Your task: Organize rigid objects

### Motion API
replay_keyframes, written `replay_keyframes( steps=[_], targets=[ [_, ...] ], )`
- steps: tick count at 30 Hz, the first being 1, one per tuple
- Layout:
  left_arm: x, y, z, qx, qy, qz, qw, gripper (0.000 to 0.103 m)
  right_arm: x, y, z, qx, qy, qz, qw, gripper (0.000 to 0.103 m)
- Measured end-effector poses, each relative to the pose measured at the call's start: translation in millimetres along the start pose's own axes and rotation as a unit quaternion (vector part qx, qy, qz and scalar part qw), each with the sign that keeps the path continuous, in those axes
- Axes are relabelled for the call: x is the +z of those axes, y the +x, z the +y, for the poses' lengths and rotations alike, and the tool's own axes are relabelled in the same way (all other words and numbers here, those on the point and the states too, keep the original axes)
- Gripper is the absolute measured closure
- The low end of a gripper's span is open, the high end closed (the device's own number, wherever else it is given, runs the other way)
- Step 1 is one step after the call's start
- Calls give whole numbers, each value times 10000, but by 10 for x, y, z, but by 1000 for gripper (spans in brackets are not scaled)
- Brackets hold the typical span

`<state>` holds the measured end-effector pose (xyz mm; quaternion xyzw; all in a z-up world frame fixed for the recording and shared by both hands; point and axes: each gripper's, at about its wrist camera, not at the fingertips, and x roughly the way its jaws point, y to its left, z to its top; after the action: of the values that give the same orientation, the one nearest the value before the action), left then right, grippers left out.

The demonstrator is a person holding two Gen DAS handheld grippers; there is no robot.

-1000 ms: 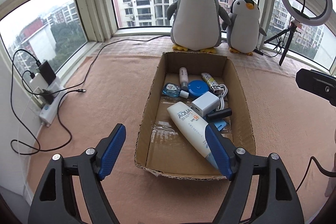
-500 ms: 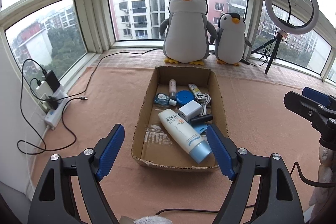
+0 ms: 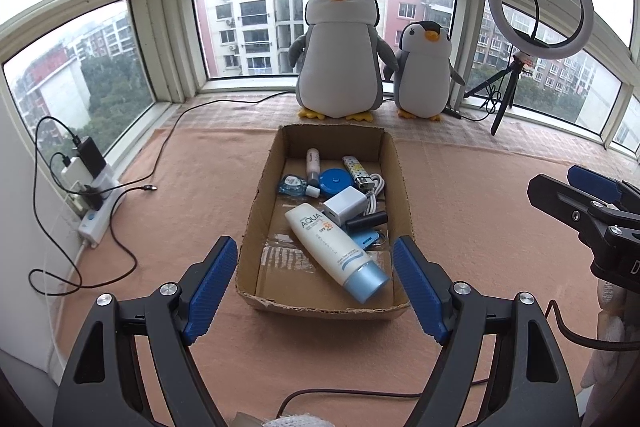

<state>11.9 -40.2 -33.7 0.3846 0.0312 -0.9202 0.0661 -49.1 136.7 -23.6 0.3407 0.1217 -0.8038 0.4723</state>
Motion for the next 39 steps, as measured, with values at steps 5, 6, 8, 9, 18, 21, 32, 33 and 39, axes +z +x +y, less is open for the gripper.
replay_keyframes(
  steps=[5, 6, 8, 9, 18, 21, 32, 33, 39],
  targets=[
    [3, 6, 1, -17, -21, 21, 10000, 22, -7, 14, 4, -30, -24, 22, 10000, 14],
    [2, 7, 3, -20, -20, 22, 10000, 22, -8, 17, 6, -30, -28, 26, 10000, 14],
    [2, 8, 3, -16, -20, 24, 10000, 22, -11, 28, 16, -42, -43, 39, 10000, 14],
    [2, 8, 3, -17, -22, 26, 10000, 22, -13, 32, 16, -47, -50, 42, 10000, 14],
    [14, 13, -3, -27, -33, 34, 10000, 22, -17, 50, -24, -69, -36, 70, 9999, 14],
    [14, 15, -2, -31, -35, 44, 10000, 22, -16, 50, -28, -69, -45, 75, 9999, 14],
    [13, 19, 4, -37, -36, 49, 10000, 22, -21, 47, -31, -77, -58, 80, 9999, 14],
    [13, 18, 6, -36, -40, 50, 10000, 22, -20, 49, -31, -78, -61, 84, 9999, 14],
    [4, 28, 0, -60, -42, 80, 9999, 22, -41, 74, -12, -94, -78, 121, 9999, 14]
  ],
)
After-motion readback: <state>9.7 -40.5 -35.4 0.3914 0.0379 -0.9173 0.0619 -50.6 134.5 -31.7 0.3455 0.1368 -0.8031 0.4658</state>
